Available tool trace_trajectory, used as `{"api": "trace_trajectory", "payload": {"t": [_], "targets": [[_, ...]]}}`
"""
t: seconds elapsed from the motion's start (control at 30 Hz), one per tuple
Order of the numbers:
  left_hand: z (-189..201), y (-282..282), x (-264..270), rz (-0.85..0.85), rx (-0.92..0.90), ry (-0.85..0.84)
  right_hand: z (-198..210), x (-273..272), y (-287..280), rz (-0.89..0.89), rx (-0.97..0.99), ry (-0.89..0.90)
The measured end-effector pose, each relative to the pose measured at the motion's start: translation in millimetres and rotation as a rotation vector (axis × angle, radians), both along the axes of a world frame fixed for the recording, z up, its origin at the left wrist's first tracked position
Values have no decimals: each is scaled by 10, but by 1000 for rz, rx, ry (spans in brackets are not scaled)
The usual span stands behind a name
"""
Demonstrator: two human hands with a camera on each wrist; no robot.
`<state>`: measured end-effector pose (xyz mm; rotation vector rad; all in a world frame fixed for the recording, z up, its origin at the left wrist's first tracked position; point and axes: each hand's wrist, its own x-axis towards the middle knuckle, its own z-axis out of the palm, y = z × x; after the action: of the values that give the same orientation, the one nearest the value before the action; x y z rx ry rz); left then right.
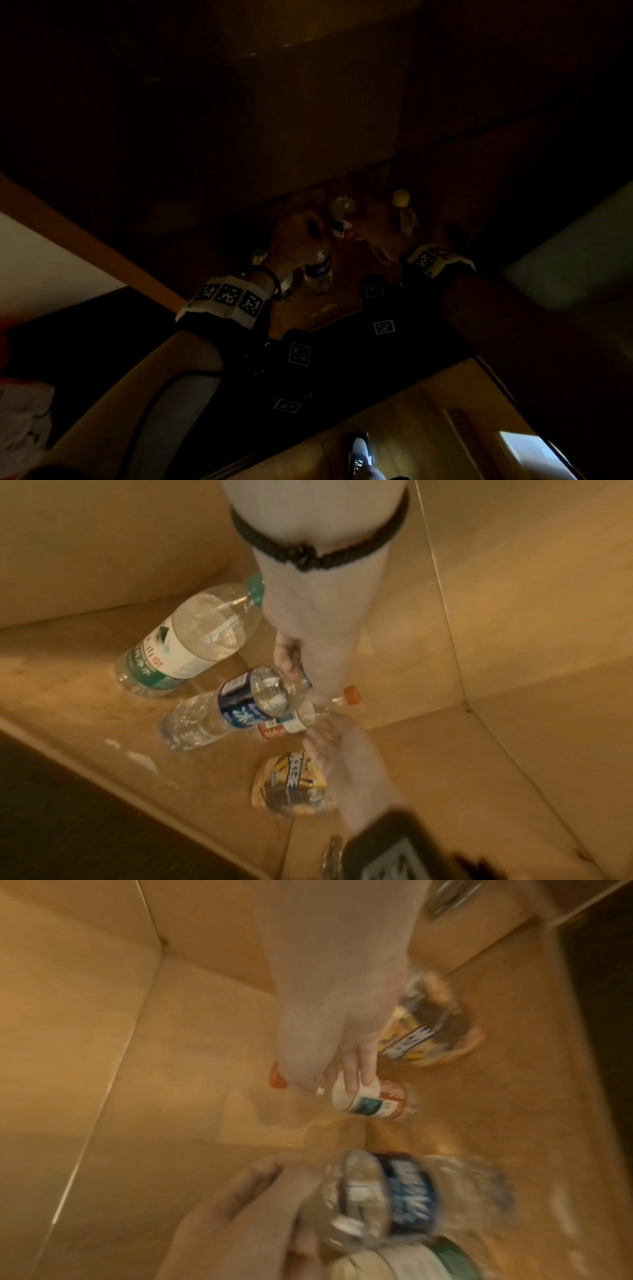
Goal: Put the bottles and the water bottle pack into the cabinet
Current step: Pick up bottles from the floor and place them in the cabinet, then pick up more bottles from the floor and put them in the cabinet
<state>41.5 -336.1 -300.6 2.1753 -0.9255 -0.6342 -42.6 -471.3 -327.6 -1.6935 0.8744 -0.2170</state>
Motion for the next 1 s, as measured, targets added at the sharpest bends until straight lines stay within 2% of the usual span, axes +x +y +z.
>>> {"api": "trace_trajectory", "payload": {"t": [0.13,0.23,0.3,0.37,0.47,0.53,0.7,0.83,1.0], "targets": [[64,158,-127,19,19,-59,-4,-349,284,-31,117,95],[137,384,-309,45,-67,-100,-40,-655,496,-85,191,169],[134,606,-451,-35,-106,-98,-91,-884,728,-123,249,252],[64,898,-576,-156,-96,-22,-175,-1121,1033,-142,283,332],[-30,1485,-779,-286,-38,108,-270,-1531,1668,-96,313,332],[-134,1879,-917,-320,27,182,-408,-1823,2089,-43,336,327],[-477,2571,-1317,-429,216,273,-875,-2435,2965,-156,370,390],[-881,2901,-1737,-511,250,339,-1287,-2998,3506,-262,437,477],[-1493,3101,-2315,-538,372,345,-1534,-3642,4014,-331,434,588]]}}
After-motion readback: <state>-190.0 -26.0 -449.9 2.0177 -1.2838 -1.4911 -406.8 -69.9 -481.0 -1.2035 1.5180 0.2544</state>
